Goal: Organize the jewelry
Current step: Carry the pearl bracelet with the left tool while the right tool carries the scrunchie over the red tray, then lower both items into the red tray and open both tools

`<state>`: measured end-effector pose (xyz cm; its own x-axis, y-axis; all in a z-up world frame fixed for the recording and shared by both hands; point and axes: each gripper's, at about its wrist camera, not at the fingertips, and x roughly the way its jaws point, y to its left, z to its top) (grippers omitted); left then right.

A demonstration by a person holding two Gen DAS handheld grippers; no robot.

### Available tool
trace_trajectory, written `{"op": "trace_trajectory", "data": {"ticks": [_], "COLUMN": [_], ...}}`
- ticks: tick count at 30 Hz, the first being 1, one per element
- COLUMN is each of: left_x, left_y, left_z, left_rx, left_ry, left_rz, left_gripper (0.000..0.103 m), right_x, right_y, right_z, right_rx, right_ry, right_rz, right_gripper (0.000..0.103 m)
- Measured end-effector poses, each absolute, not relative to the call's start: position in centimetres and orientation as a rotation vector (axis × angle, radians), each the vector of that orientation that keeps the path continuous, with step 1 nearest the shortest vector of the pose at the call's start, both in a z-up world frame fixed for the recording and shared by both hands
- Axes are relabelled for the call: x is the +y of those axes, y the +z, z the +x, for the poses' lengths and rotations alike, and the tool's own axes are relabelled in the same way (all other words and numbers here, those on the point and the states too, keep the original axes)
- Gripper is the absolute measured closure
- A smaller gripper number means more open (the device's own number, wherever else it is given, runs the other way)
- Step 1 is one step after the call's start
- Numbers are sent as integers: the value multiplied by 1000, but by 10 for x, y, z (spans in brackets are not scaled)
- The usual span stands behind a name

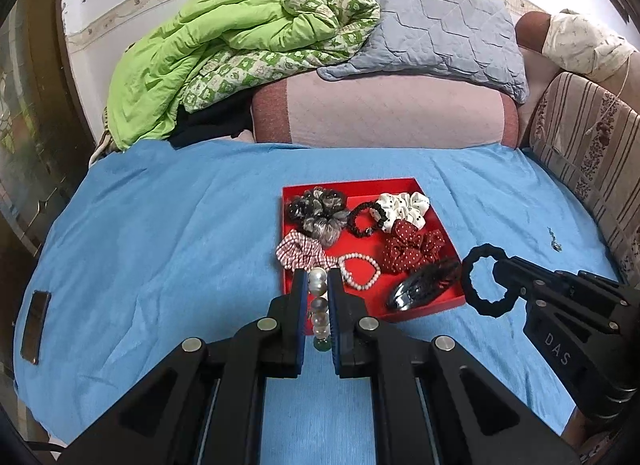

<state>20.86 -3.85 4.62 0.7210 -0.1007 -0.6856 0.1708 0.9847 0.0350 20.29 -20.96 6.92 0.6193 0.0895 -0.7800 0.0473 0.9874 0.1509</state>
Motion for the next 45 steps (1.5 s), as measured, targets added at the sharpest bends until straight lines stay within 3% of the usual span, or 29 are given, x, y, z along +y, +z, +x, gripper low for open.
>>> {"op": "trace_trajectory", "data": {"ticks": [23,45], "left_x": [-57,-56], "left_y": [0,-66], "left_z": [290,320], "left_rx": [840,966], "left_ry": [-206,-218], "left_rz": [71,-7], "left_gripper": [94,94], "right_x": [-228,-204], "right_y": [34,-48], "right_z": [291,371], "right_rx": [958,1167], "right_ry": [65,100], "right_rz": [229,241], "right_gripper": [92,92]}}
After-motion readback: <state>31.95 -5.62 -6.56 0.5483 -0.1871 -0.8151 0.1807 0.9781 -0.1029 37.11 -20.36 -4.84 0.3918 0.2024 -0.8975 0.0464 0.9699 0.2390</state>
